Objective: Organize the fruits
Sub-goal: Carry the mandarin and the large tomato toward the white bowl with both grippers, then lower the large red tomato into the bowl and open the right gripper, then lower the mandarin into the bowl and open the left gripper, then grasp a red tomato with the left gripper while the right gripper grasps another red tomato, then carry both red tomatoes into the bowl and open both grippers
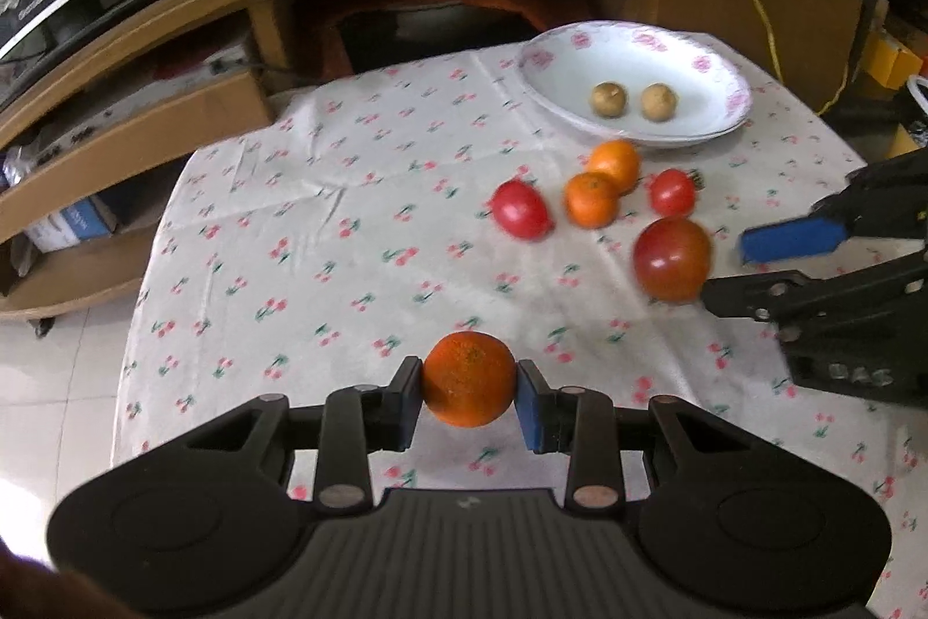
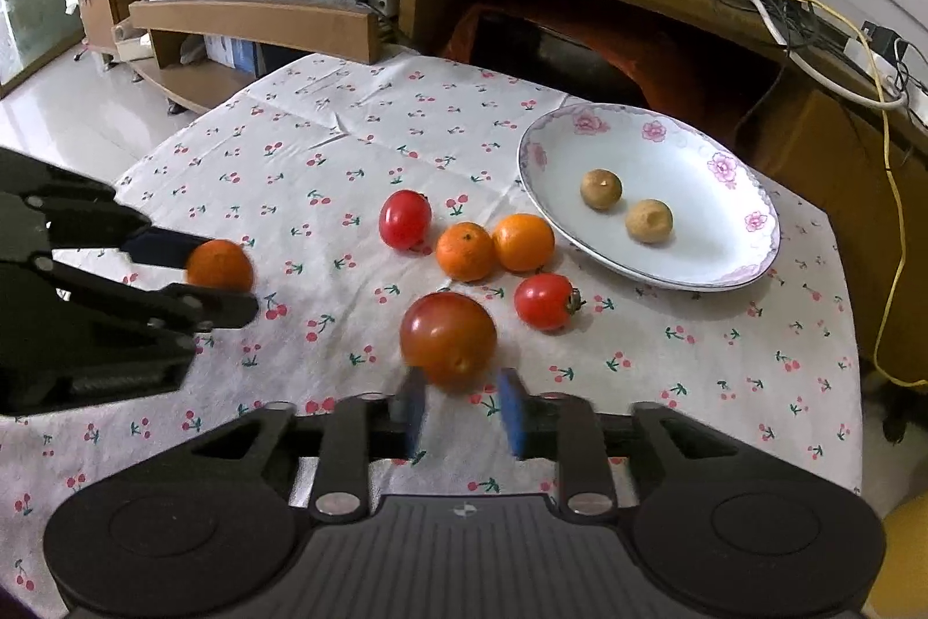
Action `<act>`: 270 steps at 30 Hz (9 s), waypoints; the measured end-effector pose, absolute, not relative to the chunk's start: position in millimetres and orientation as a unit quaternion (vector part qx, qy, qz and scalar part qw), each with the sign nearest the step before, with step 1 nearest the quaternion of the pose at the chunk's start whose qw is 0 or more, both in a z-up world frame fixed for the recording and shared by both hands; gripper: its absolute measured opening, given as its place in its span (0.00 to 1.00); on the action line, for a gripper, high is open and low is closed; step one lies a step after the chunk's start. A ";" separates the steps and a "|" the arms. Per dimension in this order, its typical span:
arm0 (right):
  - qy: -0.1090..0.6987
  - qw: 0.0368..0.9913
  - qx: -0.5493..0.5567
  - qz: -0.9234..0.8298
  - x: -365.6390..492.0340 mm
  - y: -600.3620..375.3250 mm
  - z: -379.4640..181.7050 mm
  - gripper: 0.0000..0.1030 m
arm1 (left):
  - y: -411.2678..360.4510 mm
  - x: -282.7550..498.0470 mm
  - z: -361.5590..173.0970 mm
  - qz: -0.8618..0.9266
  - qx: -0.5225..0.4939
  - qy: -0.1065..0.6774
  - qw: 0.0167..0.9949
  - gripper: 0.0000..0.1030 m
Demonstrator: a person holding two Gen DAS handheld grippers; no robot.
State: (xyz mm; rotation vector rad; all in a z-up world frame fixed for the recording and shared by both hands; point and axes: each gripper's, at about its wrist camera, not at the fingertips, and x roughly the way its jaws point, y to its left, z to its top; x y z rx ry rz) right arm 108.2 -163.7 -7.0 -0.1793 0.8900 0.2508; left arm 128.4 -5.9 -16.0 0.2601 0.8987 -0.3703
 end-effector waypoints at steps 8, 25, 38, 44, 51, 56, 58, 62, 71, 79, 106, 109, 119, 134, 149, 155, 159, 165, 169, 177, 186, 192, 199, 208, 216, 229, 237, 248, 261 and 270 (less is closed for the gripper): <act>0.422 0.895 -0.087 0.114 117.9 -160.3 -12.4 0.60 | 2.5 129.8 -22.7 -0.182 0.108 0.442 0.872 0.38; 0.424 0.887 -0.140 0.114 130.4 -142.0 -18.6 0.38 | -2.6 140.8 -22.3 -0.189 0.094 0.447 0.869 0.38; 0.389 0.907 -0.132 0.088 120.4 -157.6 8.0 0.38 | -32.4 144.9 8.9 -0.207 0.093 0.409 0.884 0.38; 0.380 0.913 -0.126 0.073 120.6 -167.3 13.5 0.38 | -47.4 146.1 15.9 -0.214 0.097 0.401 0.886 0.38; 0.376 0.917 -0.118 0.057 124.3 -178.0 15.2 0.38 | -59.7 151.9 18.1 -0.217 0.099 0.396 0.887 0.38; 0.373 0.919 -0.113 0.048 128.9 -185.2 16.9 0.38 | -67.2 158.2 19.9 -0.219 0.099 0.393 0.887 0.38; 0.372 0.920 -0.112 0.044 130.7 -187.4 17.4 0.38 | -69.9 160.7 20.7 -0.220 0.099 0.392 0.888 0.38; 0.371 0.921 -0.109 0.039 133.3 -191.1 17.9 0.39 | -74.4 165.1 21.5 -0.221 0.098 0.390 0.888 0.38; 0.369 0.923 -0.103 0.028 141.7 -197.9 18.3 0.39 | -80.8 175.2 22.3 -0.222 0.096 0.388 0.889 0.38; 0.367 0.925 -0.096 0.011 164.4 -211.1 16.7 0.39 | -94.7 199.3 20.7 -0.224 0.092 0.384 0.891 0.37; 0.374 0.925 -0.072 0.005 224.5 -240.5 -10.4 0.42 | -127.5 262.7 -5.4 -0.225 0.107 0.384 0.889 0.37; 0.370 0.926 -0.073 0.001 224.7 -240.9 -10.3 0.46 | -127.6 263.9 -5.9 -0.221 0.112 0.387 0.888 0.37; 0.361 0.931 -0.057 0.000 221.9 -244.4 -5.2 0.53 | -124.1 258.9 1.7 -0.215 0.119 0.380 0.892 0.40; 0.338 0.940 -0.046 0.014 209.4 -245.7 12.6 0.64 | -99.3 244.8 17.9 -0.197 0.116 0.371 0.900 0.43; 0.357 0.932 -0.042 0.042 177.0 -234.1 11.3 0.64 | -31.5 244.7 6.8 -0.195 0.039 0.403 0.893 0.43; 0.369 0.927 -0.047 0.052 185.4 -227.1 2.6 0.64 | -28.2 255.3 -10.3 -0.219 0.047 0.402 0.888 0.43; 0.378 0.922 -0.057 0.064 183.8 -221.9 -2.9 0.64 | -55.2 250.0 -18.2 -0.261 0.088 0.394 0.877 0.44; 0.386 0.916 -0.067 0.082 175.6 -218.3 -4.3 0.64 | -82.6 243.7 -33.2 -0.290 0.121 0.404 0.859 0.39; 0.388 0.915 -0.070 0.089 172.4 -217.7 -6.6 0.64 | -86.1 244.8 -33.6 -0.288 0.111 0.407 0.860 0.33; 0.390 0.912 -0.064 0.112 165.8 -218.7 -0.6 0.55 | -74.7 232.9 -10.7 -0.300 0.088 0.392 0.865 0.32; 0.402 0.906 -0.059 0.117 161.9 -219.2 -4.9 0.58 | -115.5 238.0 7.1 -0.315 0.109 0.363 0.870 0.33; 0.411 0.901 -0.060 0.125 165.5 -216.7 -10.4 0.60 | -110.1 242.6 3.4 -0.305 0.097 0.377 0.869 0.37; 0.414 0.900 -0.055 0.127 166.4 -214.6 -12.5 0.60 | -103.0 242.6 9.4 -0.298 0.081 0.374 0.874 0.38; 0.420 0.895 -0.066 0.136 168.0 -202.6 -21.5 0.60 | -62.2 220.9 1.4 -0.288 0.105 0.402 0.863 0.38; 0.423 0.893 -0.088 0.127 170.7 -187.8 -32.3 0.57 | -47.3 200.1 -23.1 -0.319 0.137 0.413 0.842 0.38; 0.421 0.894 -0.089 0.127 171.5 -188.9 -30.8 0.30 | -55.2 214.7 -37.8 -0.312 0.144 0.384 0.857 0.37; 0.423 0.894 -0.087 0.123 163.5 -196.5 -25.9 0.27 | -51.7 194.9 -31.9 -0.303 0.149 0.389 0.857 0.33; 0.443 0.882 -0.117 0.110 101.3 -196.3 -25.4 0.28 | -46.1 133.8 -32.0 -0.301 0.141 0.417 0.846 0.33; 0.432 0.889 -0.113 0.102 93.3 -196.1 -26.7 0.52 | -41.6 120.4 -35.3 -0.294 0.149 0.393 0.859 0.36; 0.443 0.884 -0.114 0.091 94.6 -195.4 -23.7 0.27 | -46.9 120.2 -33.9 -0.288 0.151 0.398 0.858 0.32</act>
